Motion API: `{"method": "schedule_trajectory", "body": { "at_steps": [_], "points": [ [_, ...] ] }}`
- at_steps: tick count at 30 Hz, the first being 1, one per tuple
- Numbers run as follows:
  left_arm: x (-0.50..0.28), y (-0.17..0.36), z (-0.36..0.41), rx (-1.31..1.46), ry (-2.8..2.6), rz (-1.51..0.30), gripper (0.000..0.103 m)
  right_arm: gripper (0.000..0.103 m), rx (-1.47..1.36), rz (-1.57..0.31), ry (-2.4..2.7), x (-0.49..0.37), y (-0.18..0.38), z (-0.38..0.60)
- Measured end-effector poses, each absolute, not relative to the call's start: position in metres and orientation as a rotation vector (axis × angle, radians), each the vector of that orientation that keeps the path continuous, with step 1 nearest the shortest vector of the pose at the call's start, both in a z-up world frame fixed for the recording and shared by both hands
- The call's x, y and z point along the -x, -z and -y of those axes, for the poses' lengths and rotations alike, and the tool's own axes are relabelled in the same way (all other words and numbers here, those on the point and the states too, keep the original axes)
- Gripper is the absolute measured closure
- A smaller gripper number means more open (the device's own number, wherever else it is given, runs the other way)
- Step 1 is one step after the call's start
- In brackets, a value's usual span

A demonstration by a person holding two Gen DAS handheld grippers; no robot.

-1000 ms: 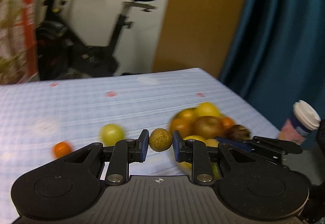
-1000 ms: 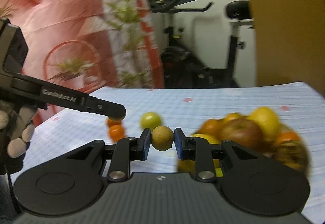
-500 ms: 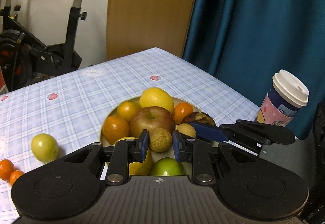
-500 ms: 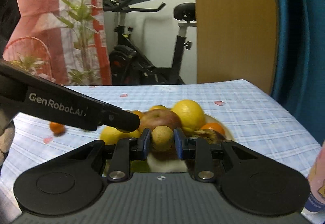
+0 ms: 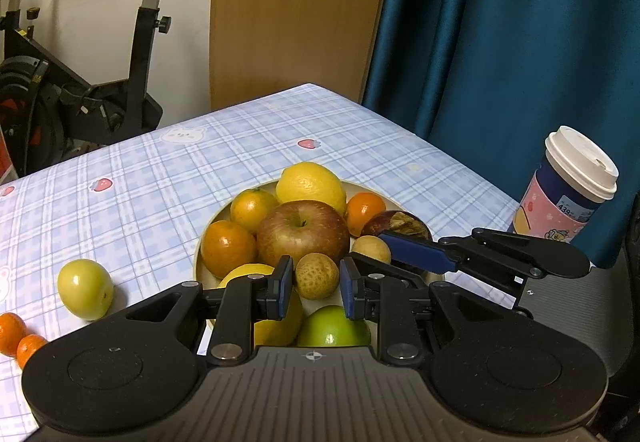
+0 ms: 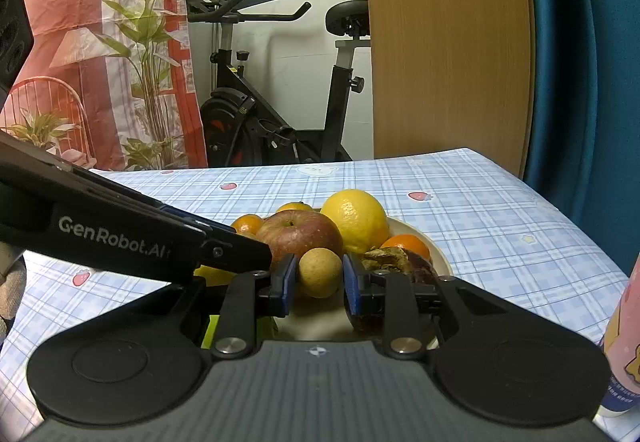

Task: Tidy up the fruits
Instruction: 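Carry the brown fruit onto the plate with both grippers and release, then move both tools back to the tangerines on the table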

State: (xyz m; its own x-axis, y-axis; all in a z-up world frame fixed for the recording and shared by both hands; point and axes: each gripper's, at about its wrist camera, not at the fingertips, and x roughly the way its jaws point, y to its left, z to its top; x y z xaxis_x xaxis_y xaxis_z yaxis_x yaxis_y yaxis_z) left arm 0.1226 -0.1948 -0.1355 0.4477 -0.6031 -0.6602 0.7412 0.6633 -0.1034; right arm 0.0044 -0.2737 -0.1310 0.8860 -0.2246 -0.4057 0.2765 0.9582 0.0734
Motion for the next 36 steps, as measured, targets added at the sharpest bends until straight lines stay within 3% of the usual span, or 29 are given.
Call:
{"method": "schedule_trajectory", "body": {
  "at_steps": [21,36],
  "points": [
    [-0.125,0.129,0.185,-0.173,0.805,-0.704,0.075,0.073,-0.131,-0.378,0.254,-0.006,0.132,0.273],
    [-0.159,0.104,0.076,-0.066,0.594,-0.666,0.075,0.073,-0.142,-0.331,0.135,-0.011,0.123,0.253]
  ]
}}
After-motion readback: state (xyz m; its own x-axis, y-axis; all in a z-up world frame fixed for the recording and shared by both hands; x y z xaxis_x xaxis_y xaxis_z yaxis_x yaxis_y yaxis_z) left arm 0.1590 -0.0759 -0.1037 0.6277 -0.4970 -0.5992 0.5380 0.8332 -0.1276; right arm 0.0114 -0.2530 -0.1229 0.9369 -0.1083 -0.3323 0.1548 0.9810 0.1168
